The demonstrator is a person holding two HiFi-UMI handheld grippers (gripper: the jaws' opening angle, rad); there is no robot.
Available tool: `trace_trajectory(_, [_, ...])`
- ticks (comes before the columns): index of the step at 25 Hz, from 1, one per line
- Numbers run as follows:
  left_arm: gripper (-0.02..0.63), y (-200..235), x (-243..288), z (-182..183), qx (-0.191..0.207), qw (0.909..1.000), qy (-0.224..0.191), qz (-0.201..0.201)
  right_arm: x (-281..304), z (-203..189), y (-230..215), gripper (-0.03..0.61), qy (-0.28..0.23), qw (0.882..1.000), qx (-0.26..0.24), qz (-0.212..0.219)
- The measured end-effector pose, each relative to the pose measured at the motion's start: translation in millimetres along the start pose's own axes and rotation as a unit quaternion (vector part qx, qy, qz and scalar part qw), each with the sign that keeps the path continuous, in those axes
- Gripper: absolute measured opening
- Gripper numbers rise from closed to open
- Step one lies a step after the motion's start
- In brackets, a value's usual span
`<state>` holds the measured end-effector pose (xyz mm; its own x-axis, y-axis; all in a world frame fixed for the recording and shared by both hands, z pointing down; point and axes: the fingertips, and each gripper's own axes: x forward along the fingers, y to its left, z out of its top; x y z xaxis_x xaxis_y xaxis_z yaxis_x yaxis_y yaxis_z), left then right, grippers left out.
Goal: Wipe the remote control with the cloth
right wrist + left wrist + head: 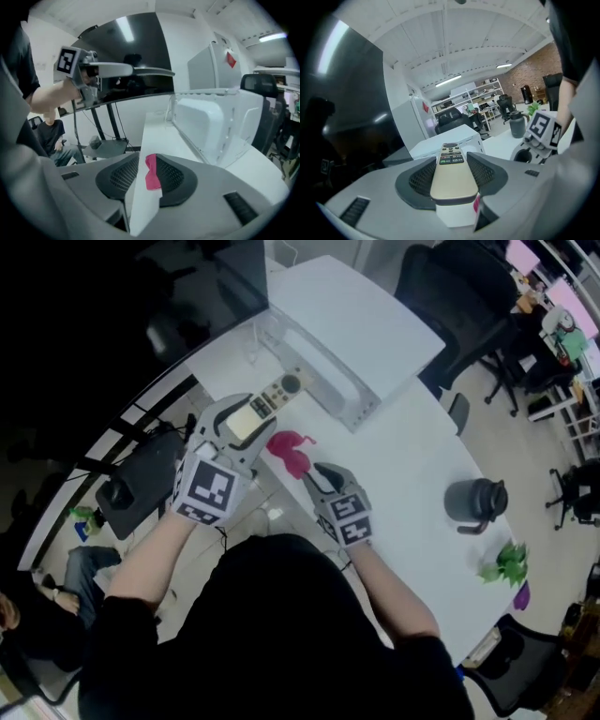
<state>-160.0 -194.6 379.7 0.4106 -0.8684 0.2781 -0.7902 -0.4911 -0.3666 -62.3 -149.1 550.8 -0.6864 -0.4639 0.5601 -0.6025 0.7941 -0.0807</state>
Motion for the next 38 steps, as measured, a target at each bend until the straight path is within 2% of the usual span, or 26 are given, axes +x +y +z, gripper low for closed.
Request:
trace_trajectory(3, [0.209,-14.0,-20.1,-20.1,0.036,0.9992,0.016,-0.010,52.2,-17.3,-0.6,0.202,0.049,0.998,-0.031,0.006])
trace_trajectory(5, [0.209,-19.0,-29.7,-30.5,0.052,0.9981,0.026,-0.017,84.7,-32.1,-8.5,0.218,0.086,0.995,-0.047,-0.004])
trace_trajectory(7, [0.209,-22.1,-37.4,-39.4,0.053,0.9979,0.033,-0.018,112.2,-46.8,-15.4,0.232,0.122,0.991,-0.062,-0.011])
trace_trajectory(12, [0.209,-29.4,-47.8,-54.6,0.055,0.9972,0.045,-0.025,156.5,-71.0,-20.5,0.232,0.177,0.982,-0.070,-0.009])
trace_trajectory(15, [0.209,-28.1,-52.5,-59.4,0.054,0.9970,0.049,-0.029,166.1,-73.6,-20.5,0.227,0.190,0.980,-0.057,-0.009])
trace_trajectory(16, [0.209,-27.1,-53.7,-60.8,0.053,0.9969,0.050,-0.029,166.9,-71.6,-19.7,0.210,0.190,0.980,-0.050,-0.009])
trace_trajectory(18, [0.209,-26.9,-54.0,-63.0,0.052,0.9969,0.052,-0.031,165.4,-68.3,-20.9,0.132,0.188,0.981,-0.043,-0.012])
trace_trajectory(19, [0.209,-28.0,-53.1,-64.0,0.051,0.9968,0.053,-0.031,162.9,-66.9,-22.3,0.124,0.185,0.982,-0.040,-0.013])
trace_trajectory(24, [0.209,-34.0,-45.2,-65.2,0.053,0.9967,0.052,-0.032,124.2,-46.0,-27.9,0.114,0.130,0.991,-0.006,-0.010])
trace_trajectory(28, [0.209,-39.5,-36.8,-61.9,0.070,0.9959,0.046,-0.034,57.8,-10.2,-38.9,0.114,0.044,0.998,0.022,-0.029])
trace_trajectory(31, [0.209,-48.8,-27.4,-53.3,0.088,0.9947,0.036,-0.041,-7.0,26.0,-42.4,0.114,-0.020,0.998,0.027,-0.051])
trace_trajectory(34, [0.209,-64.1,-13.8,-40.4,0.111,0.9922,0.021,-0.053,-68.2,65.9,-35.7,0.114,-0.082,0.995,0.004,-0.064])
trace_trajectory(38, [0.209,-91.4,3.1,-21.5,0.148,0.9862,0.003,-0.074,-116.5,112.4,-6.2,0.114,-0.137,0.987,-0.074,-0.033])
